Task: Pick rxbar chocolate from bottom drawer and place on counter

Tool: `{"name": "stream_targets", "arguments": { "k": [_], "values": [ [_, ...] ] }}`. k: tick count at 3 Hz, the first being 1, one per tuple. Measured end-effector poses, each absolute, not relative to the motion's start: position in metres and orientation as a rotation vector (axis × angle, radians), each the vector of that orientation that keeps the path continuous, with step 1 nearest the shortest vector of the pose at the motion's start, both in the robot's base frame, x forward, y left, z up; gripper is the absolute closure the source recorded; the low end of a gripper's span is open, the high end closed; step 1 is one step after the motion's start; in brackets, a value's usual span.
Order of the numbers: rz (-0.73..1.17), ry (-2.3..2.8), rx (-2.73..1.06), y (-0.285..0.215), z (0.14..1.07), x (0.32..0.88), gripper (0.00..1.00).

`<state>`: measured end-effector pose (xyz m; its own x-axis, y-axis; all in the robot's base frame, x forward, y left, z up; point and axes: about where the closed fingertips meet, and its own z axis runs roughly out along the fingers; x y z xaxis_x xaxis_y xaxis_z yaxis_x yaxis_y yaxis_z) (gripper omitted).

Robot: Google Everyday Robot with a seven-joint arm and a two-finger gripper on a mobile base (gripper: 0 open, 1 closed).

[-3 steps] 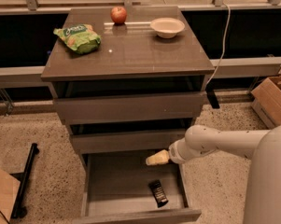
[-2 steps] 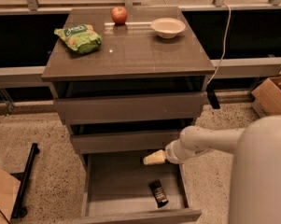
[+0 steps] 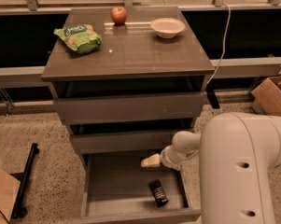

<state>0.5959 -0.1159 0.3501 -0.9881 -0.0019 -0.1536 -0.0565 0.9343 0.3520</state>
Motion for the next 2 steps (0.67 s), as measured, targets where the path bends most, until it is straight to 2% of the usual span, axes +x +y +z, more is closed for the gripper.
{"name": "stream_targets", "arguments": {
  "k": [2],
  "values": [
    [0.62,3.03,0.114,-0.114,0.273,0.596,0.0]
  ]
}}
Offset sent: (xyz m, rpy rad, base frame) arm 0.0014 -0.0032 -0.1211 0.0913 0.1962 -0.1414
